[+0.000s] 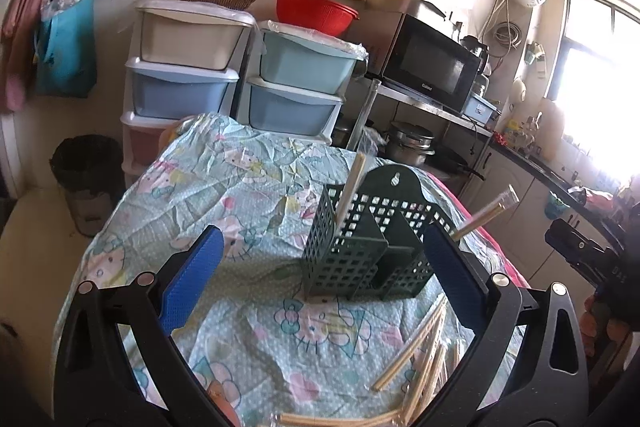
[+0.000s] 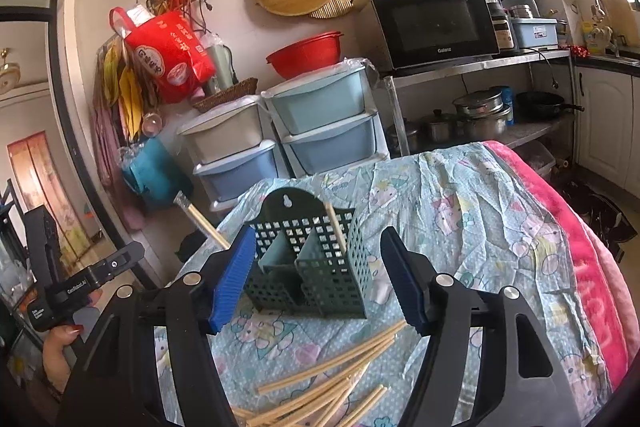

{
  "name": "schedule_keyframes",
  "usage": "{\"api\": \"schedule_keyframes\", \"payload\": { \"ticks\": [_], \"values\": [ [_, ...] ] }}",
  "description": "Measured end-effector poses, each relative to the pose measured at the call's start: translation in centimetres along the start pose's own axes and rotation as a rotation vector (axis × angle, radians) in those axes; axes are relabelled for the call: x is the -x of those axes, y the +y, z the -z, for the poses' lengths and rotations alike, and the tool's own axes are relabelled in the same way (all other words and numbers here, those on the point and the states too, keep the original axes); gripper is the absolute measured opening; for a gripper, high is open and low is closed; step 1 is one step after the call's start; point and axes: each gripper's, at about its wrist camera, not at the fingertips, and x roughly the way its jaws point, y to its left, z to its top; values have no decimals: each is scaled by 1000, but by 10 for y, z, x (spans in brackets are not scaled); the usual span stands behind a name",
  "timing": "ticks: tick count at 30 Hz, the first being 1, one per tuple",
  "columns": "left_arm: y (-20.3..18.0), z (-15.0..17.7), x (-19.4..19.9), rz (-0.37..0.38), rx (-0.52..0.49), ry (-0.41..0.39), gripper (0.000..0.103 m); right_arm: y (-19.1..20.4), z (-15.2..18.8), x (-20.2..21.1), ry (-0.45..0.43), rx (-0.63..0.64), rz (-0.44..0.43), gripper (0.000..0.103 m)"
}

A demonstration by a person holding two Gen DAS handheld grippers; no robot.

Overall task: Organize utensils
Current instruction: 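Move both open grippers back toward the chopstick pile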

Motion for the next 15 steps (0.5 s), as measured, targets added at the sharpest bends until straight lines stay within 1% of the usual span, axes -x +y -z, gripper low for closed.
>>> {"api": "schedule_keyframes", "payload": {
  "ticks": [7, 13, 15],
  "values": [
    [2, 13, 6, -7, 0, 20, 92, 4, 9, -2, 35, 10, -9, 62],
    [10, 27, 8, -25, 15, 54, 92, 6, 22, -6, 78, 16, -16, 62],
    [14, 36, 8, -27, 29, 77, 92, 7, 26, -7, 92, 20, -17, 62]
  ]
}}
